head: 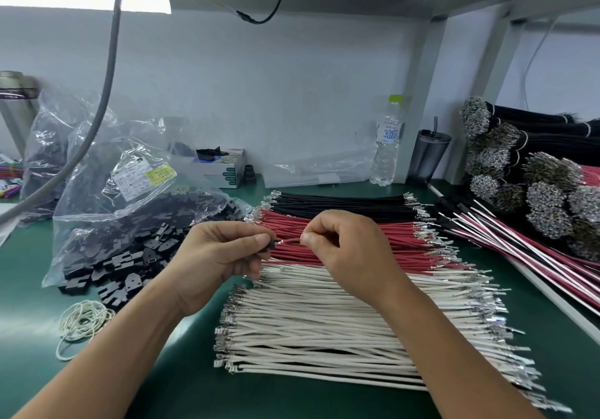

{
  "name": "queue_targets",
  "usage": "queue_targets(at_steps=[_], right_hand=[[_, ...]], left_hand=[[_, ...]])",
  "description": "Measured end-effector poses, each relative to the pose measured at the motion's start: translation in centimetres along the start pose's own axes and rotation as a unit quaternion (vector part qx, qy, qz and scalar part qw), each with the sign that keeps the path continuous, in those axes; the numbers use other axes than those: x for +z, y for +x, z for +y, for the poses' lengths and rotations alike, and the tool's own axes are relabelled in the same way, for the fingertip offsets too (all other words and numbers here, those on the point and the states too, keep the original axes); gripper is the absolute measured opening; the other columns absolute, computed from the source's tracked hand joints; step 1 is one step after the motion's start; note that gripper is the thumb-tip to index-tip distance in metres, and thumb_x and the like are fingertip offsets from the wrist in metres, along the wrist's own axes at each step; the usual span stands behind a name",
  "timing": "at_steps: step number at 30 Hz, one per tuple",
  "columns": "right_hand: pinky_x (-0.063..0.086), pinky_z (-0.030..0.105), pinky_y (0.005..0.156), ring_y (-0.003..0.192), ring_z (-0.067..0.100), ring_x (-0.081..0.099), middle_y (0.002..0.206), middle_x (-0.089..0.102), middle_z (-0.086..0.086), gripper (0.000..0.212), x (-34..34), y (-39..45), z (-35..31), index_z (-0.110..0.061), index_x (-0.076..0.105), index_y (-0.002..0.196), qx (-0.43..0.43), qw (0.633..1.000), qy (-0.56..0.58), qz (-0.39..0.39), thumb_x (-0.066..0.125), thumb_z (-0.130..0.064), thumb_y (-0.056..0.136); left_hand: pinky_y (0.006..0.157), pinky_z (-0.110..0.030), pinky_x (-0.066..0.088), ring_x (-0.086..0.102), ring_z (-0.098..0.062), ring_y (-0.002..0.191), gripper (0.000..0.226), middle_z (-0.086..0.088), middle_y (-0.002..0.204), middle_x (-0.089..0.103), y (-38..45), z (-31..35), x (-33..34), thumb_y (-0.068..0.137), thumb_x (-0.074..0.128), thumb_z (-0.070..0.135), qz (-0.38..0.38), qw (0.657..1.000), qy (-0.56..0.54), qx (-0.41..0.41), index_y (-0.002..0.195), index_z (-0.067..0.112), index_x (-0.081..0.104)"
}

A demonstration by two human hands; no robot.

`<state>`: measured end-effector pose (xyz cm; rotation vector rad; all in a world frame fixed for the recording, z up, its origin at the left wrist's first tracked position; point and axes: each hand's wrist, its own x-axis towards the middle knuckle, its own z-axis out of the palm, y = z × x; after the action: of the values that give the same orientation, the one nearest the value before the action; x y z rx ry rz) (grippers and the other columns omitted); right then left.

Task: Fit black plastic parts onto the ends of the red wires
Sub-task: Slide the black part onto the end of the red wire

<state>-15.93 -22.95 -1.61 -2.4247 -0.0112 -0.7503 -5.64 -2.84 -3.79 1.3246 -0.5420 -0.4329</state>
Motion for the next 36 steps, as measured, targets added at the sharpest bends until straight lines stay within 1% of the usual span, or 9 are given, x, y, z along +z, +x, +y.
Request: queue_targets(at_steps=[8, 11, 13, 16, 24, 28, 31, 33, 36], right_hand=[[0.054, 0.036, 0.074, 0.078, 0.001, 0.062, 0.081, 0.068, -0.020, 0.013, 1.0, 0.0, 0.1, -0.035, 0.067, 0.082, 0.021, 0.999, 0.000, -0.032, 0.064, -0.038, 0.094], [0.054, 0.038, 0.075, 0.079, 0.001, 0.062, 0.082, 0.068, -0.019, 0.015, 0.7, 0.3, 0.6, -0.031, 0.068, 0.085, 0.045, 0.999, -0.003, -0.026, 0.063, -0.040, 0.095], [0.053, 0.037, 0.073, 0.078, 0.001, 0.061, 0.081, 0.067, -0.019, 0.016, 0.6, 0.3, 0.8, -0.031, 0.068, 0.086, 0.040, 0.999, -0.014, -0.026, 0.062, -0.043, 0.095], [0.051, 0.033, 0.070, 0.079, 0.000, 0.060, 0.082, 0.065, -0.019, 0.017, 0.8, 0.0, 0.7, -0.033, 0.066, 0.083, -0.008, 0.999, -0.033, -0.021, 0.064, -0.046, 0.093], [0.051, 0.035, 0.067, 0.073, 0.003, 0.060, 0.077, 0.064, -0.016, 0.015, 1.7, -0.4, -0.1, -0.029, 0.069, 0.079, -0.052, 0.999, 0.008, -0.010, 0.068, -0.037, 0.092], [0.044, 0.027, 0.063, 0.076, 0.000, 0.056, 0.080, 0.064, -0.019, 0.017, 0.6, -0.1, 0.3, -0.032, 0.070, 0.083, -0.047, 0.995, -0.086, 0.010, 0.066, -0.046, 0.092], [0.043, 0.021, 0.066, 0.086, 0.002, 0.049, 0.088, 0.059, -0.018, 0.010, -0.5, -0.2, -0.3, -0.033, 0.071, 0.090, -0.105, 0.978, -0.166, 0.072, 0.073, -0.042, 0.086], [0.045, 0.023, 0.074, 0.090, 0.001, 0.049, 0.091, 0.056, -0.019, 0.014, -0.8, -0.6, -1.0, -0.035, 0.070, 0.090, -0.127, 0.981, -0.143, 0.027, 0.074, -0.045, 0.081], [0.049, 0.030, 0.082, 0.087, -0.003, 0.053, 0.087, 0.062, -0.021, 0.025, 0.3, -1.4, -1.8, -0.036, 0.072, 0.089, -0.069, 0.981, -0.095, -0.157, 0.070, -0.059, 0.078]], left_hand=[[0.056, -0.027, 0.058, 0.064, -0.020, 0.058, 0.025, -0.019, 0.080, 0.072, -0.1, 0.0, 0.6, 0.074, 0.079, 0.015, 0.022, 1.000, 0.015, 0.013, 0.097, 0.005, 0.082], [0.059, -0.029, 0.061, 0.067, -0.020, 0.063, 0.037, -0.011, 0.087, 0.078, -0.4, -0.1, 1.0, 0.071, 0.085, 0.018, 0.016, 0.988, 0.134, 0.072, 0.107, 0.023, 0.082], [0.059, -0.029, 0.061, 0.066, -0.019, 0.059, 0.031, -0.010, 0.082, 0.078, -0.4, 0.0, 1.1, 0.072, 0.084, 0.021, 0.028, 0.974, 0.197, 0.111, 0.102, 0.031, 0.082], [0.051, -0.029, 0.058, 0.063, -0.017, 0.053, 0.013, -0.012, 0.075, 0.075, -0.2, 0.3, 0.8, 0.079, 0.077, 0.032, 0.026, 0.969, 0.212, 0.121, 0.090, 0.030, 0.083], [0.045, -0.026, 0.051, 0.055, -0.021, 0.049, 0.017, -0.020, 0.073, 0.071, -0.3, 0.5, 0.5, 0.081, 0.076, 0.025, -0.012, 0.985, 0.149, 0.087, 0.090, 0.012, 0.082], [0.044, -0.027, 0.050, 0.056, -0.017, 0.049, 0.016, -0.014, 0.070, 0.071, -0.1, 0.1, 0.6, 0.080, 0.078, 0.028, -0.010, 0.981, 0.171, 0.089, 0.086, 0.014, 0.082], [0.042, -0.026, 0.048, 0.056, -0.017, 0.048, 0.014, -0.014, 0.072, 0.074, 0.2, -0.1, 0.4, 0.080, 0.078, 0.029, 0.024, 0.981, 0.164, 0.097, 0.088, 0.020, 0.083], [0.043, -0.025, 0.047, 0.055, -0.017, 0.047, 0.015, -0.014, 0.074, 0.075, 0.3, -0.2, -0.1, 0.078, 0.079, 0.029, 0.053, 0.984, 0.143, 0.096, 0.090, 0.023, 0.084], [0.043, -0.026, 0.048, 0.055, -0.017, 0.047, 0.019, -0.017, 0.076, 0.076, 0.4, -0.4, -0.5, 0.078, 0.081, 0.027, 0.062, 0.986, 0.126, 0.092, 0.096, 0.022, 0.084]])
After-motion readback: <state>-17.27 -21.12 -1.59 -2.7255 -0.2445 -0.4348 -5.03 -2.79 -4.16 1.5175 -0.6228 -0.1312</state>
